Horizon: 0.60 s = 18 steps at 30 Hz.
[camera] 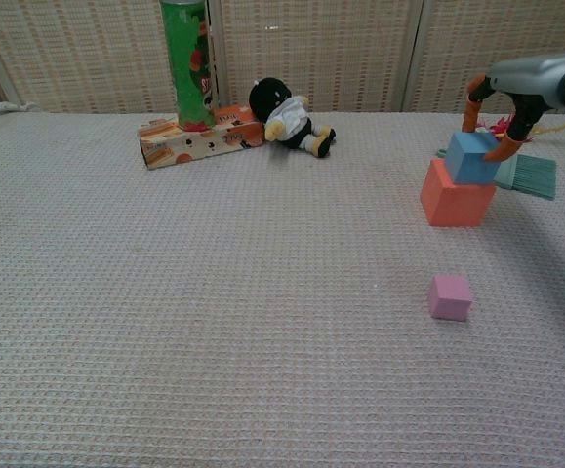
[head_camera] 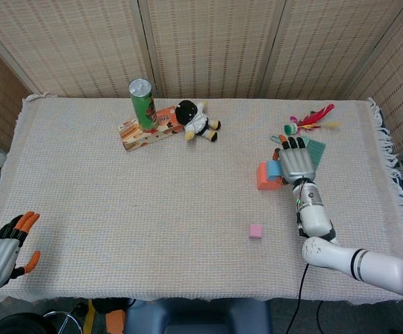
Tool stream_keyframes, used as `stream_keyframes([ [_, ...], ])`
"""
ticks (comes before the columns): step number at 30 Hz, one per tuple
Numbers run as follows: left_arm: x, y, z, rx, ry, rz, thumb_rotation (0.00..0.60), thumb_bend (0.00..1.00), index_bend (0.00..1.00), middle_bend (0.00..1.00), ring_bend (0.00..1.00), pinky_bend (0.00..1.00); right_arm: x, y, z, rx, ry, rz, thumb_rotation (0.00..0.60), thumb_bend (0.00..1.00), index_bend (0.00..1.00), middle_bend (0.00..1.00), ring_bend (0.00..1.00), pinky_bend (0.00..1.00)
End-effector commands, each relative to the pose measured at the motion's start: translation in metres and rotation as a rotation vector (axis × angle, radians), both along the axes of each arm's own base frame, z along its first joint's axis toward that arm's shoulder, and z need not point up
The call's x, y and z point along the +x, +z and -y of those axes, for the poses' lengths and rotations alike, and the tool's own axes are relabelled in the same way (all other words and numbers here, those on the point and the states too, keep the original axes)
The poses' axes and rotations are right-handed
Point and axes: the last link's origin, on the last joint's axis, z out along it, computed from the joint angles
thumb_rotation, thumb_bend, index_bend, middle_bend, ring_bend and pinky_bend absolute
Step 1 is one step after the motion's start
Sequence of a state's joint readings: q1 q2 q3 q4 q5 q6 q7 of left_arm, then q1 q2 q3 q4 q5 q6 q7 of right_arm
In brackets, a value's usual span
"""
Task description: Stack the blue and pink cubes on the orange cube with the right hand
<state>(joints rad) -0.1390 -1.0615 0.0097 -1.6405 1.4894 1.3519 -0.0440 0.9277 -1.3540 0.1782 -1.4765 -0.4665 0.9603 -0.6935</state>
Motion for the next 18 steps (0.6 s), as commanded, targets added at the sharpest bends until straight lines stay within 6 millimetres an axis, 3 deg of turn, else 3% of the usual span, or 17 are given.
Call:
stream_keyframes([
  [1,0.0,0.0,0.0,-0.001,0.0,0.0,0.6,0.44,0.02,0.0,0.0,0.13,0.0,0.001,0.0,0.001,-0.001,0.0,0.6,0.16,0.33,0.0,0.0,0.0],
  [7,0.0,0.0,0.0,-0.001,-0.002,-0.001,0.6,0.44,0.02,0.0,0.0,0.14,0.002,0.004,-0.001,-0.003,0.002,0.009,0.6,0.16,0.29,0.0,0.0,0.0],
  [12,0.001,0.0,0.001,0.001,-0.004,-0.002,0.6,0.44,0.01,0.0,0.0,0.14,0.007,0.018,-0.009,-0.047,0.046,0.01,0.6,0.16,0.18,0.0,0.0,0.0],
  [16,0.003,0.0,0.002,0.001,-0.011,-0.001,0.6,0.44,0.02,0.0,0.0,0.14,0.014,0.031,-0.037,-0.069,0.099,0.063,0.6,0.16,0.14,0.0,0.0,0.0],
  [18,0.004,-0.001,0.003,0.0,-0.017,0.001,0.6,0.44,0.02,0.0,0.0,0.15,0.02,0.037,-0.063,-0.053,0.122,0.12,0.6,0.16,0.15,0.0,0.0,0.0],
])
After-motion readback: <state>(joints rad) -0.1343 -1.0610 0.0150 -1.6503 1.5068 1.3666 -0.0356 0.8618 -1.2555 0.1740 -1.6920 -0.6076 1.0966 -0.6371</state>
